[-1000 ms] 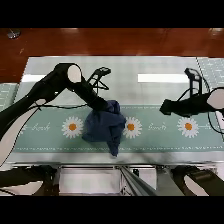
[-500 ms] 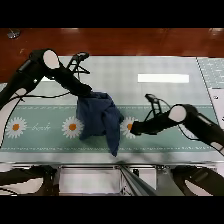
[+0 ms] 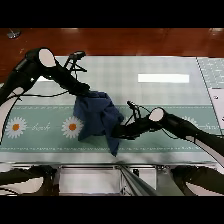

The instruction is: Fold the shirts.

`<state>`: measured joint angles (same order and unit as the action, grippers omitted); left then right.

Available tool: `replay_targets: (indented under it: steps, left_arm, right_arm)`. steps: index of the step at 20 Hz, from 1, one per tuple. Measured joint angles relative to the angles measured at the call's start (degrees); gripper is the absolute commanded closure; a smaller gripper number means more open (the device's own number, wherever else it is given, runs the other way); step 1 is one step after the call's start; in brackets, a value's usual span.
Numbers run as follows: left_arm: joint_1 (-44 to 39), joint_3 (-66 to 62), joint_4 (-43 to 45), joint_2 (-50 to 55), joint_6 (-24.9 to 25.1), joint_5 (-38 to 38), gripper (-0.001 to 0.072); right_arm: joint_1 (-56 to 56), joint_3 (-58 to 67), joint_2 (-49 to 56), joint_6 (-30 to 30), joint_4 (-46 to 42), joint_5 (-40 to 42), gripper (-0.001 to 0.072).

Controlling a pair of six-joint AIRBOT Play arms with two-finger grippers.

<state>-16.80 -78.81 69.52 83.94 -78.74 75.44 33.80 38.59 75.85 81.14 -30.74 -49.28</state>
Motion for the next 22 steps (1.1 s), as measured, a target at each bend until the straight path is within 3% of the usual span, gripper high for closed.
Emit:
replay_targets:
  steps: [1,2,3,7,10,16,19,22]
  left_arm:
    - [0.0,0.0,0.0,0.0,0.0,0.0,0.0676]
    - [0.0,0.0,-0.1,0.0,0.0,0.0,0.0676]
    - [0.0,0.0,-0.1,0.0,0.0,0.0,0.0676]
    - [0.4,-0.3,-0.3,-0.3,-0.1,0.0,0.0676]
    - [2.4,-3.1,-3.6,-1.9,-0.1,-0.5,0.0677]
    - [8.8,-17.8,-15.3,-10.4,0.1,-7.8,0.0676]
    - [11.1,-24.6,-17.5,-15.9,0.7,-10.5,0.0676]
    - [12.9,-28.1,-18.5,-22.3,1.2,-11.7,0.0676]
  right_arm:
    - [0.2,0.0,0.7,-0.9,1.2,0.1,0.0398]
    - [0.6,0.0,1.2,-1.7,2.2,0.1,0.0657]
    - [1.4,0.0,1.7,-2.9,3.2,0.0,0.0692]
    - [2.4,1.8,2.1,-8.0,4.5,-1.5,0.0692]
    - [-3.3,9.6,-0.1,-8.0,-0.6,-6.1,0.0693]
    - [-19.3,47.5,-6.1,-0.9,-16.2,-18.7,0.0693]
    - [-22.6,68.2,-7.2,1.0,-21.1,-25.7,0.0693]
    - [-23.9,79.7,-10.4,1.9,-24.0,-29.2,0.0693]
